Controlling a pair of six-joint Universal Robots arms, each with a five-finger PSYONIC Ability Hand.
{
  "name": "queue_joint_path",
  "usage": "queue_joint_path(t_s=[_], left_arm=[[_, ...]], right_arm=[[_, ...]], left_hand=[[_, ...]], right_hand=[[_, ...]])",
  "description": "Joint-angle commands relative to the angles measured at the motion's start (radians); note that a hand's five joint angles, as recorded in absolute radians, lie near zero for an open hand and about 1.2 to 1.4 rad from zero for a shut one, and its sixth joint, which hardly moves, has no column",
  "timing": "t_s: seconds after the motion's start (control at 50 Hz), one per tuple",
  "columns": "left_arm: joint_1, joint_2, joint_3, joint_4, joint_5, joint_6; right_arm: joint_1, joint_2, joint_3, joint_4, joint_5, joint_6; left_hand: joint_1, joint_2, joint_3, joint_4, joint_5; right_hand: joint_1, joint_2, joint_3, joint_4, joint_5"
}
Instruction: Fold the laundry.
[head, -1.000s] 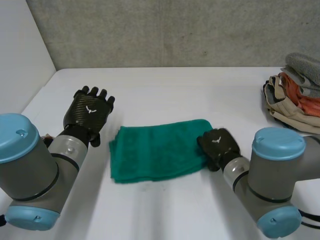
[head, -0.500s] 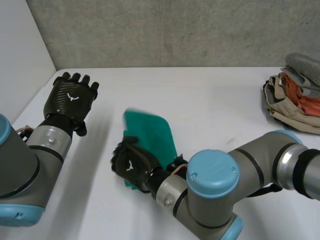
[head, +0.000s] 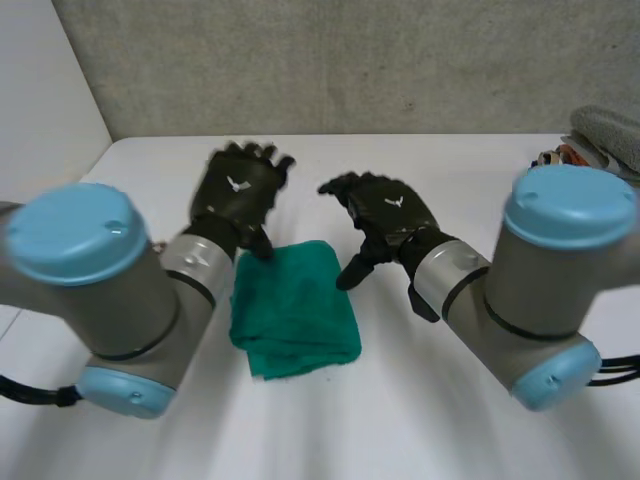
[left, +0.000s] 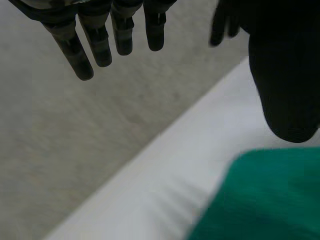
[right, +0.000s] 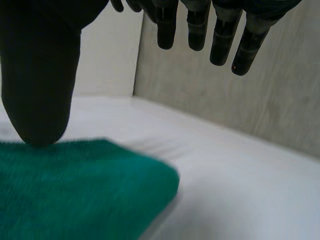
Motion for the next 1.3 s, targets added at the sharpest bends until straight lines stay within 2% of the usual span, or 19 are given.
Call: queue_joint_path(t_s=[0.02,0.06,0.14,0.32,0.4,0.52,0.6,0.62,0.66,0.68,0.7,0.76,0.84,1.0,1.14,1.3], left_arm=[[-0.015,-0.136,0.043,-0.199,-0.063,-0.026],[-0.008,-0.157,0.043,-0.234,-0.115,-0.021],[0.001,-0.176,0.032,-0.263,-0.162,-0.017],[-0.004,-0.199,0.039,-0.270,-0.149,-0.015],[-0.004,-0.170,0.059,-0.268,-0.093,-0.012],[0.025,-0.041,0.108,-0.268,0.047,-0.003],[0.081,0.048,0.128,-0.282,0.183,-0.003],[0.099,0.085,0.133,-0.297,0.252,-0.004],[0.114,0.116,0.139,-0.319,0.326,-0.006],[0.123,0.131,0.141,-0.335,0.373,-0.007],[0.136,0.152,0.145,-0.364,0.456,-0.009],[0.168,0.180,0.147,-0.414,0.583,-0.012],[0.191,0.206,0.145,-0.454,0.659,-0.015],[0.186,0.234,0.128,-0.458,0.659,-0.012],[0.182,0.228,0.122,-0.457,0.659,-0.012],[0.182,0.222,0.121,-0.457,0.659,-0.012]], right_arm=[[0.005,0.226,-0.261,0.276,-0.014,-0.020],[0.007,0.278,-0.302,0.305,-0.011,-0.026],[0.016,0.339,-0.336,0.330,-0.005,-0.055],[0.048,0.364,-0.350,0.336,0.058,-0.246],[0.067,0.329,-0.349,0.331,0.101,-0.320],[0.081,0.172,-0.260,0.229,0.156,-0.352],[0.097,0.082,-0.126,0.088,0.165,-0.360],[0.107,0.054,-0.076,0.039,0.160,-0.366],[0.122,0.042,-0.028,0.002,0.162,-0.371],[0.145,0.040,0.016,-0.027,0.153,-0.374],[0.159,0.042,0.042,-0.043,0.151,-0.377],[0.199,0.048,0.104,-0.078,0.153,-0.382],[0.229,0.095,0.151,-0.161,0.148,-0.388],[0.235,0.204,0.136,-0.262,0.148,-0.449],[0.236,0.273,0.067,-0.267,0.153,-0.532],[0.235,0.319,-0.008,-0.265,0.148,-0.540]], left_hand=[[0.004,0.002,-0.004,-0.001,-0.019],[0.004,0.002,-0.004,-0.001,-0.019],[-0.005,-0.006,-0.013,-0.009,-0.028],[-0.008,-0.009,-0.016,-0.012,-0.031],[0.001,-0.001,-0.007,-0.004,-0.022],[0.018,0.017,0.010,0.014,-0.005],[0.048,0.046,0.040,0.043,0.025],[0.074,0.073,0.066,0.070,0.051],[0.083,0.082,0.075,0.079,0.060],[0.080,0.079,0.072,0.076,0.057],[0.080,0.079,0.072,0.076,0.057],[0.083,0.082,0.075,0.079,0.060],[0.083,0.082,0.075,0.079,0.060],[0.063,0.061,0.054,0.058,0.040],[0.063,0.061,0.054,0.058,0.040],[0.060,0.058,0.051,0.055,0.037]], right_hand=[[-0.021,-0.050,-0.039,-0.059,-0.063],[-0.021,-0.050,-0.039,-0.059,-0.063],[-0.021,-0.050,-0.039,-0.059,-0.063],[-0.021,-0.050,-0.039,-0.059,-0.063],[-0.021,-0.050,-0.039,-0.059,-0.063],[-0.021,-0.050,-0.039,-0.059,-0.063],[-0.021,-0.050,-0.039,-0.059,-0.063],[-0.021,-0.050,-0.039,-0.059,-0.063],[-0.021,-0.050,-0.039,-0.059,-0.063],[-0.021,-0.050,-0.039,-0.059,-0.063],[-0.021,-0.050,-0.039,-0.059,-0.063],[-0.021,-0.050,-0.039,-0.059,-0.063],[-0.021,-0.050,-0.039,-0.059,-0.063],[-0.021,-0.050,-0.039,-0.059,-0.063],[-0.021,-0.050,-0.039,-0.059,-0.063],[-0.021,-0.050,-0.039,-0.059,-0.063]])
